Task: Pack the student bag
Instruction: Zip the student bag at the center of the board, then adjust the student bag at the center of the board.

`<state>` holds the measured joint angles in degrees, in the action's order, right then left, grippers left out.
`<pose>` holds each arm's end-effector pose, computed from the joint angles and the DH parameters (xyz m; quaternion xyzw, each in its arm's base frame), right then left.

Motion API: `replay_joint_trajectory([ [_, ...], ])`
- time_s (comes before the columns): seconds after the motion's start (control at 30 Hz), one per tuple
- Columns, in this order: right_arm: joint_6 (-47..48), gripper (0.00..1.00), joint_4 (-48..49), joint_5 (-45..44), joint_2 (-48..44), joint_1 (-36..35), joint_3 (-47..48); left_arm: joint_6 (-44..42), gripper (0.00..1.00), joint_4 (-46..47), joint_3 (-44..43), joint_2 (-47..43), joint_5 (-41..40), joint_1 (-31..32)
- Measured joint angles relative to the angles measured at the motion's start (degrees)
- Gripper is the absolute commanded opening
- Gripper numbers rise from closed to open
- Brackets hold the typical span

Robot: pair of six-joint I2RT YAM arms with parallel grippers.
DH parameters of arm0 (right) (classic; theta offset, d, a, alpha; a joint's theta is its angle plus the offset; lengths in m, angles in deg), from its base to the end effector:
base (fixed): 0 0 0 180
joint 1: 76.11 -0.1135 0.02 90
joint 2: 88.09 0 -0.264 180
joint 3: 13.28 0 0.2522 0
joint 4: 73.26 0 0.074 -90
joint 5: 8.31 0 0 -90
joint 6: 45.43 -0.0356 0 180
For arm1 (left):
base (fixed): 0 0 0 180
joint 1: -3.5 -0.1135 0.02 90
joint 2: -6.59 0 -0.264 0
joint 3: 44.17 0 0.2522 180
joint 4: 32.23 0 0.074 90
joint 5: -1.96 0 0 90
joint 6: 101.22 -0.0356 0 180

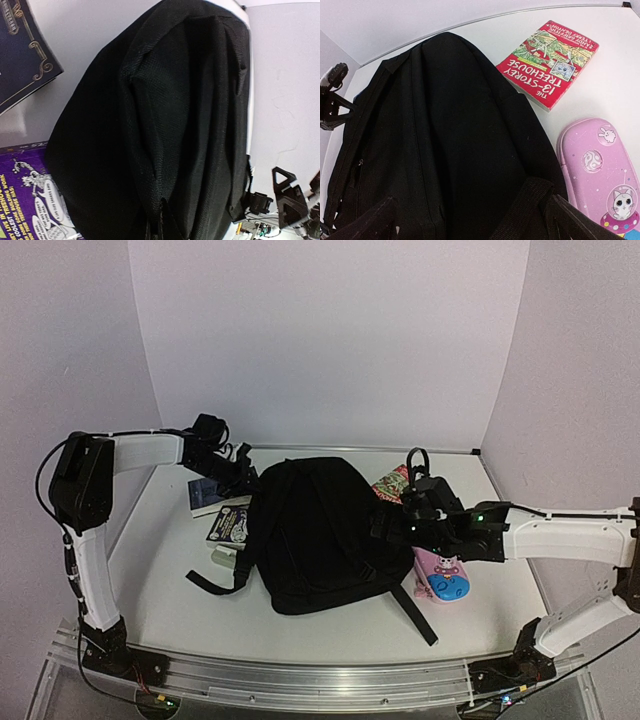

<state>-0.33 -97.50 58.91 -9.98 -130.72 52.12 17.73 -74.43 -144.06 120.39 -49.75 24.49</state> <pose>0.1832 0.2341 0.2521 0.0136 0.8814 0.2200 0.4177 0.3919 -0.1740 0.2098 0.0326 0.9081 -0.4006 0.1172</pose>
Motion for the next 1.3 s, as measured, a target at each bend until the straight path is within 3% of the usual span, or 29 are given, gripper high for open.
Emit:
replay_joint_trajectory([
  [0.13, -1.6, 0.97, -0.2, 0.0, -0.2, 0.0, 0.0, 0.4, 0.00, 4.5, 3.8, -5.3, 2.1, 0.0],
  [0.37, -2.4, 0.98, -1.1, -0.3, -1.8, 0.0, 0.7, -1.9, 0.00, 10.3, 4.4, -23.4, 5.1, 2.7],
  [0.57, -2.6, 0.98, -1.6, -0.5, -2.7, 0.0, 5.2, -6.9, 0.00, 12.9, 5.3, -33.6, 5.2, 12.7],
  [0.73, -3.5, 0.98, -0.7, 2.0, -3.2, 0.0, 10.3, -8.6, 0.00, 13.2, 12.8, -36.8, 4.9, 17.5],
  [1.0, -7.1, 0.98, 4.4, 8.4, -7.3, 0.0, 10.9, -10.3, 0.00, 10.4, 21.1, -40.1, -0.7, 25.6],
  [1.3, -10.4, 0.93, 10.0, 12.6, -6.7, -0.4, 11.0, -11.0, 0.01, 8.8, 22.2, -42.2, -4.0, 26.5],
])
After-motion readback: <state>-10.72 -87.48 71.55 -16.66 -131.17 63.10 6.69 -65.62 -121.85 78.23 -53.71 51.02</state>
